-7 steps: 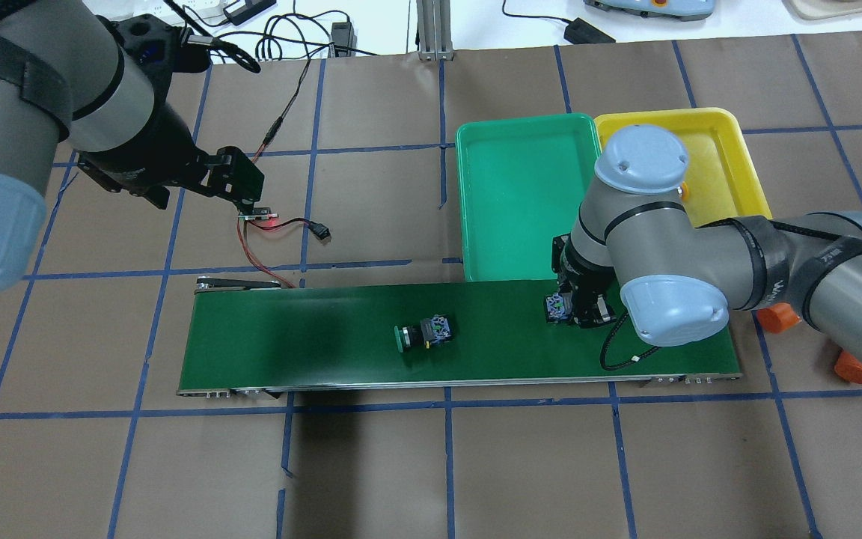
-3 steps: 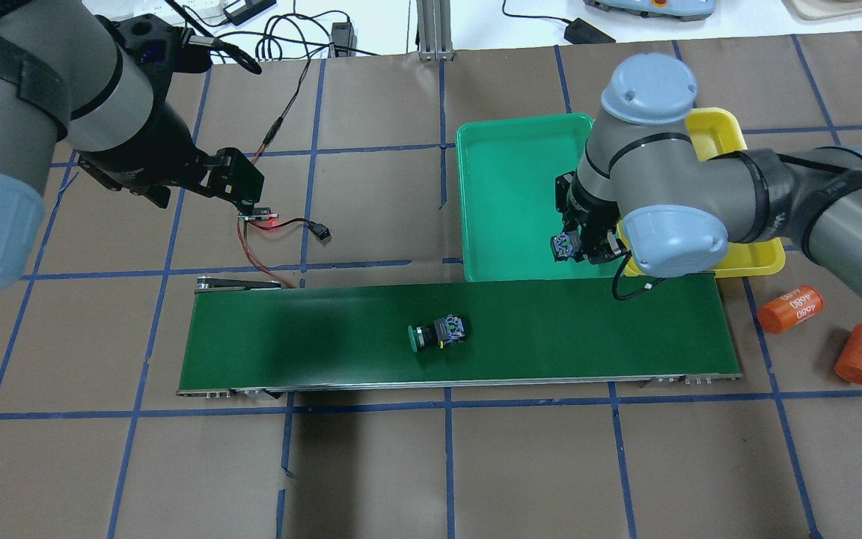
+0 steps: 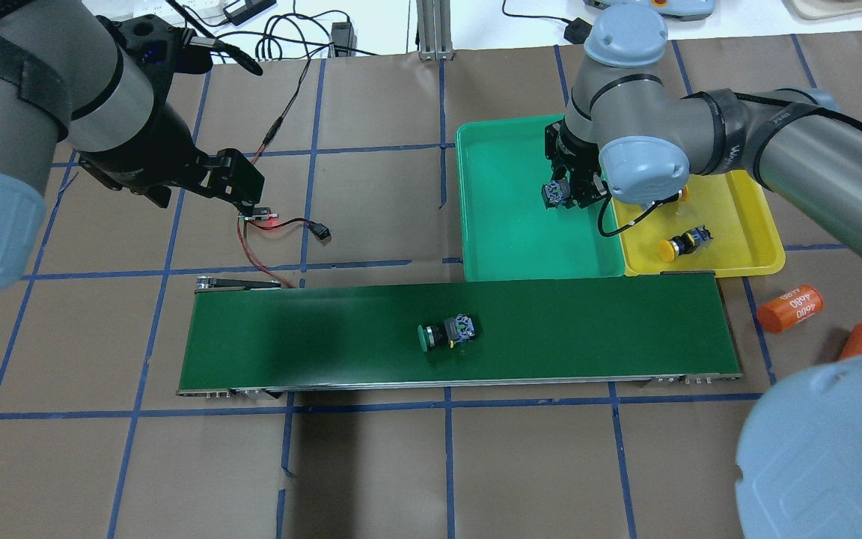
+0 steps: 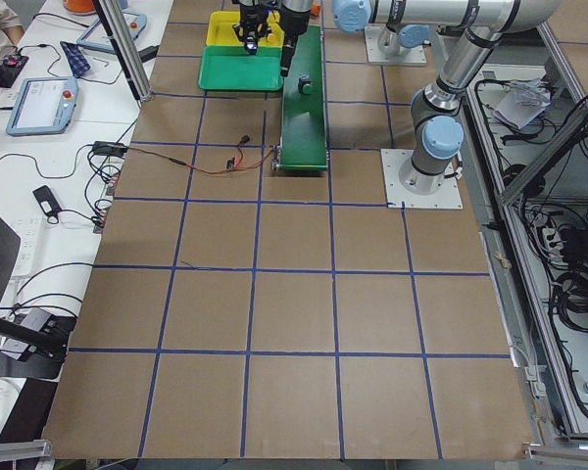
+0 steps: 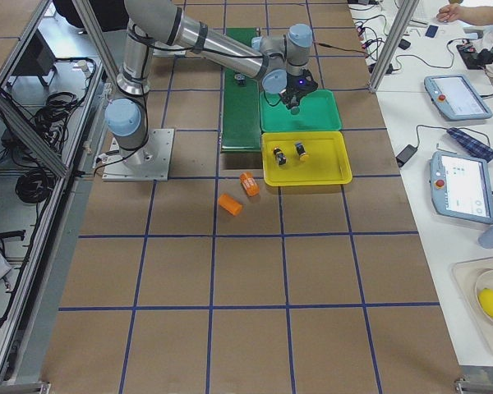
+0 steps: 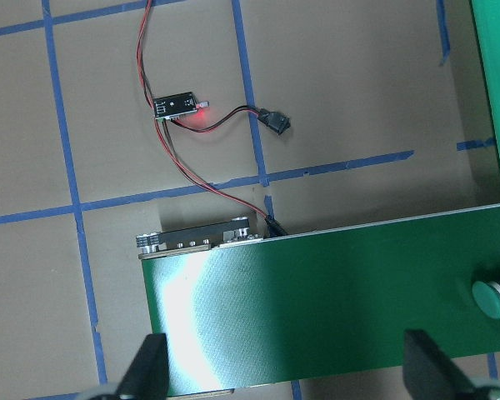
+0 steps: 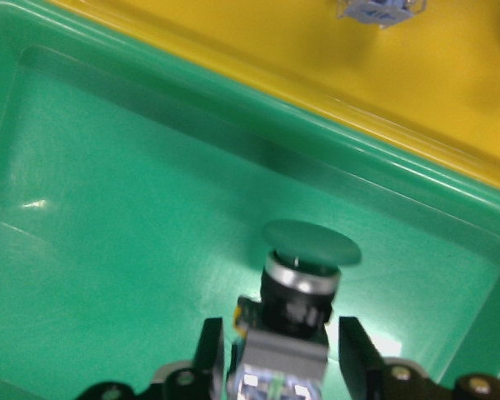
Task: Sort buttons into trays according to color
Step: 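Carry the green button into the green tray and release it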
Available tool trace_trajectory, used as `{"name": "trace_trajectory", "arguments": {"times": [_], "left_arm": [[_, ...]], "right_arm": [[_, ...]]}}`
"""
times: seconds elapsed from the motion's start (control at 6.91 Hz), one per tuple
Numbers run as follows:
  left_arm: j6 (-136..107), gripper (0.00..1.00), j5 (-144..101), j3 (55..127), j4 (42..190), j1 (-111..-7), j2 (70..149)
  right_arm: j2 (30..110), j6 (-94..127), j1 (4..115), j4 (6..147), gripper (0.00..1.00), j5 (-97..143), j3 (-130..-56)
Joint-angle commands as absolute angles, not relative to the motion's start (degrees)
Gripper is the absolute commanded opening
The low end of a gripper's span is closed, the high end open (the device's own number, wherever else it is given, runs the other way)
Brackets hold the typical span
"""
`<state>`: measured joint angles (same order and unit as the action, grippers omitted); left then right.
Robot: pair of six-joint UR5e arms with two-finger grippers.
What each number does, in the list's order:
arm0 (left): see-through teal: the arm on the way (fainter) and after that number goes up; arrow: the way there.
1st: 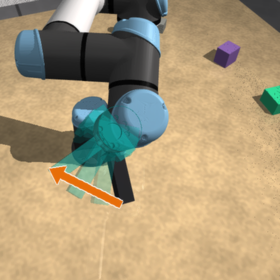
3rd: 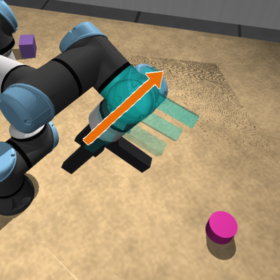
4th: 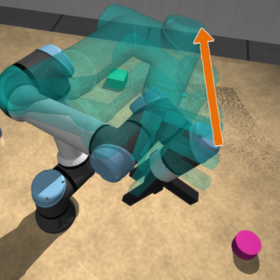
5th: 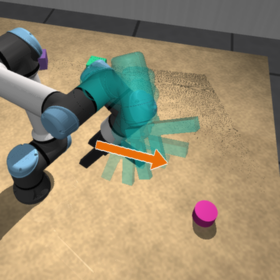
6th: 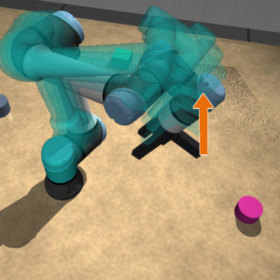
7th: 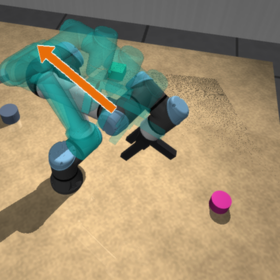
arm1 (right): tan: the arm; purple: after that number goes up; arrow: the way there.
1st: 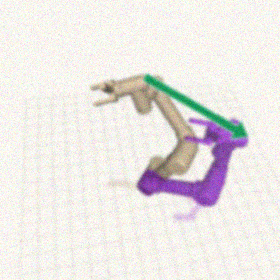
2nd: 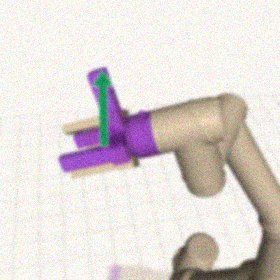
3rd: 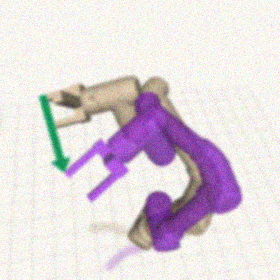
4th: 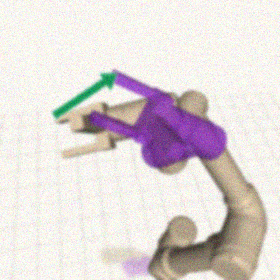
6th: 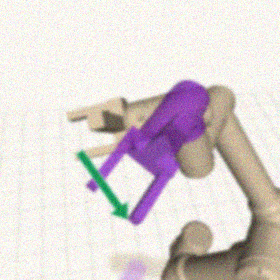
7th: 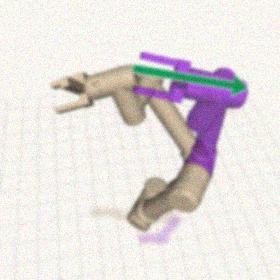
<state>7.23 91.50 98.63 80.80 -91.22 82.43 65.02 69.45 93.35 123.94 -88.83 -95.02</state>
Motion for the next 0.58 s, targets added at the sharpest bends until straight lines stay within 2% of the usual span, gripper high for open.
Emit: {"name": "trace_trajectory", "arguments": {"times": [0.0,0.43], "left_arm": [[9.91,1.00,91.41,98.44,80.77,-90.01,82.44],[10.46,1.00,91.41,98.17,80.77,-89.82,82.44]], "right_arm": [[67.56,69.61,92.90,123.23,1.00,-89.38,-94.57],[78.19,75.27,92.99,105.34,1.00,-88.86,-94.75]]}}
